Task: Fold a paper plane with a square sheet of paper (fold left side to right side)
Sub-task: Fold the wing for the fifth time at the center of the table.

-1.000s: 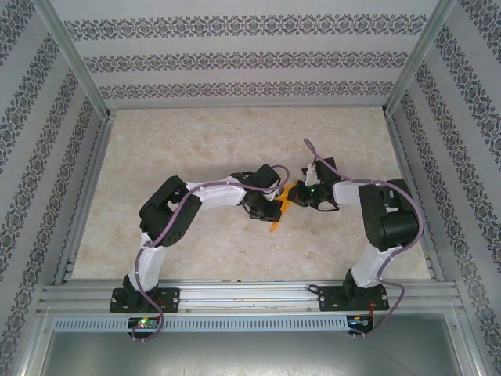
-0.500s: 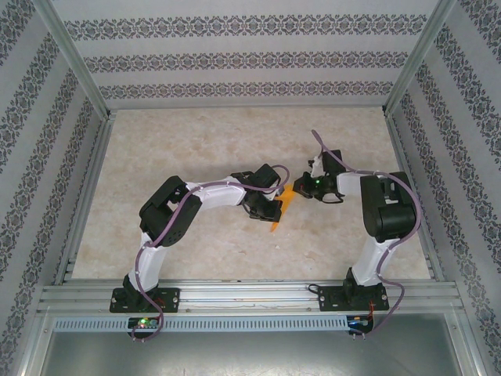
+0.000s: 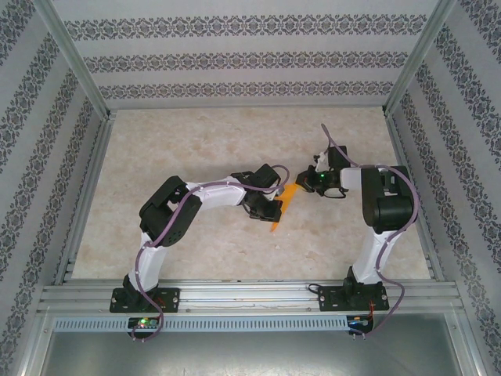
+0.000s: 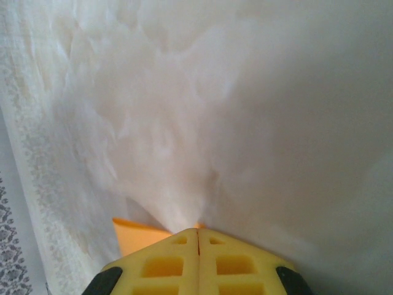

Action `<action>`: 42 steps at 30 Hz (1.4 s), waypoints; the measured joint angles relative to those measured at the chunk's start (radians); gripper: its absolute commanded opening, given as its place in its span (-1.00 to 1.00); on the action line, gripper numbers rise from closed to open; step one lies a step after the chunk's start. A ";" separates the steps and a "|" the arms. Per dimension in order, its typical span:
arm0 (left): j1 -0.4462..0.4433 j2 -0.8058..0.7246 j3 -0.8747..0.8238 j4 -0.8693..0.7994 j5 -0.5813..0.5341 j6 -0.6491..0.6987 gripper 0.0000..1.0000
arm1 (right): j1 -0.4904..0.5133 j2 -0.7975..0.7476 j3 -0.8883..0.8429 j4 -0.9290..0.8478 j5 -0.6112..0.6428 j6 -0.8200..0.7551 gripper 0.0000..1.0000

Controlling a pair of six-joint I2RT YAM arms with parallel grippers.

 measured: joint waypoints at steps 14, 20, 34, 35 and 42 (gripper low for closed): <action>0.000 0.000 0.000 0.000 0.000 0.000 -0.93 | -0.016 -0.205 -0.006 -0.038 0.024 0.011 -1.00; 0.000 0.000 0.000 0.000 0.000 0.000 -0.93 | 0.120 -0.269 -0.156 0.001 0.013 0.086 -1.00; 0.000 0.000 -0.001 0.002 0.000 -0.003 -0.93 | 0.208 -0.189 -0.237 0.082 0.018 0.200 -1.00; 0.000 0.000 -0.001 0.002 0.000 -0.003 -0.93 | 0.208 -0.189 -0.243 0.084 0.018 0.202 -1.00; 0.000 0.000 0.000 0.001 0.000 -0.003 -0.93 | 0.209 -0.203 -0.281 0.101 0.015 0.211 -1.00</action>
